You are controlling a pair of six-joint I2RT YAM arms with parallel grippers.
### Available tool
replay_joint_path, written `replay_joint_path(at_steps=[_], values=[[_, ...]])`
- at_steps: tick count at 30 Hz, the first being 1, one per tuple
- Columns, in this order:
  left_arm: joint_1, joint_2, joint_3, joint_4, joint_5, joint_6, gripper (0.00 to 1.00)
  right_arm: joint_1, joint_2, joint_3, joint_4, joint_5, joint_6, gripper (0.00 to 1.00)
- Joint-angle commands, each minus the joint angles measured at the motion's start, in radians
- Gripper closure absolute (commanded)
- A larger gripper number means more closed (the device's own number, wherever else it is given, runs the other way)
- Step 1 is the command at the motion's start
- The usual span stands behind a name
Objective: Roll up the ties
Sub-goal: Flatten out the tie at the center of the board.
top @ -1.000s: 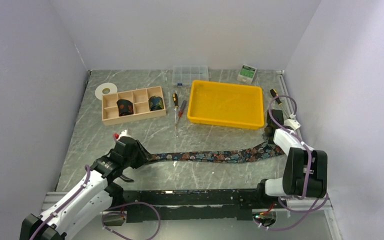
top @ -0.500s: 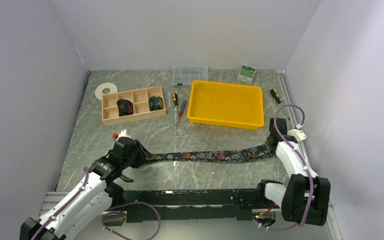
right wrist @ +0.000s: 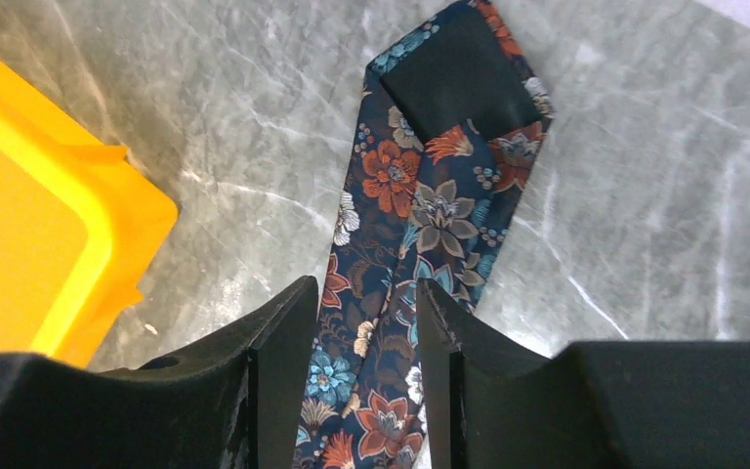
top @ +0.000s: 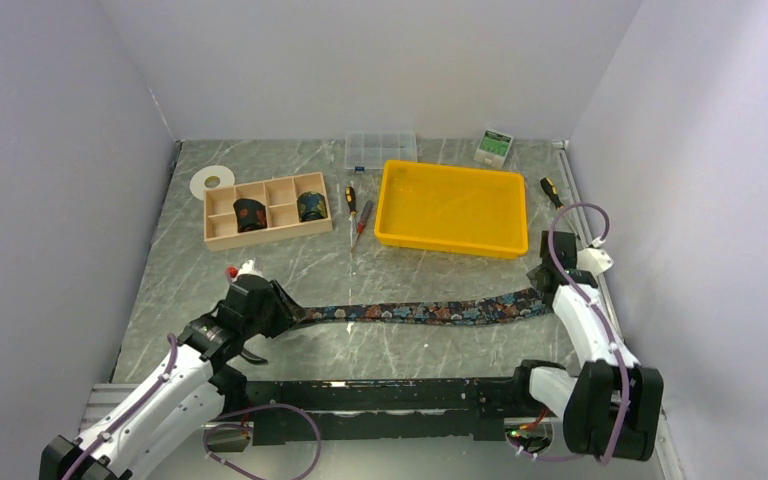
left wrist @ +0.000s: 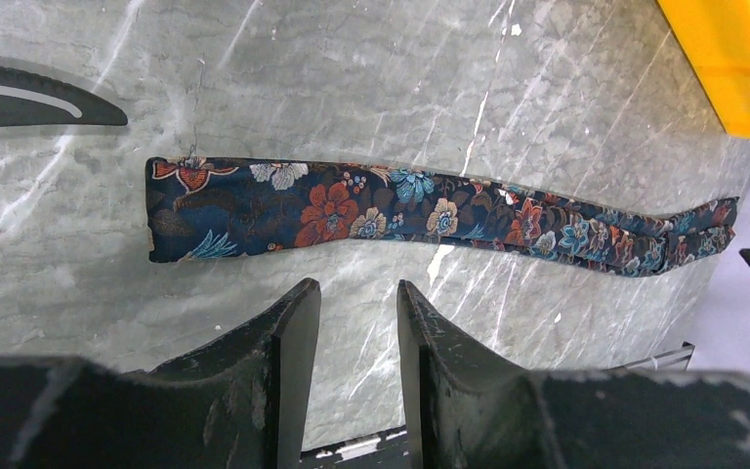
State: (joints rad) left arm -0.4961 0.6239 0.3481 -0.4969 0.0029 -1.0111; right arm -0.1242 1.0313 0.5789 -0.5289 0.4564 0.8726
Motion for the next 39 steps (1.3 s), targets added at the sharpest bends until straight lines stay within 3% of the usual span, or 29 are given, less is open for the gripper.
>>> replay_joint_path(at_steps=[1,7,14,21,26,29,34,39], values=[[0.004,0.02,0.005,0.043,0.029,-0.005,0.59,0.001,0.112,0.023,0.131,-0.046,-0.034,0.55],[0.004,0.046,0.0,0.062,0.038,-0.018,0.6,-0.014,0.209,0.02,0.318,-0.071,-0.011,0.56],[0.004,0.041,0.004,0.042,0.025,-0.015,0.6,-0.217,0.392,0.057,0.23,-0.199,0.043,0.61],[0.004,0.018,0.001,0.016,0.009,-0.023,0.59,-0.356,0.276,-0.08,0.23,-0.201,0.069,0.65],[0.004,0.012,0.022,-0.022,-0.001,-0.01,0.59,-0.366,0.199,-0.048,0.212,-0.205,0.045,0.64],[0.004,-0.002,0.058,-0.06,-0.001,0.006,0.6,-0.274,0.12,0.031,0.178,-0.178,0.027,0.6],[0.004,-0.033,0.148,-0.153,-0.081,0.022,0.59,0.093,0.042,0.135,0.158,-0.05,0.014,0.54],[0.004,-0.083,0.184,-0.292,-0.229,-0.036,0.59,0.418,0.028,0.173,0.344,-0.227,-0.159,0.56]])
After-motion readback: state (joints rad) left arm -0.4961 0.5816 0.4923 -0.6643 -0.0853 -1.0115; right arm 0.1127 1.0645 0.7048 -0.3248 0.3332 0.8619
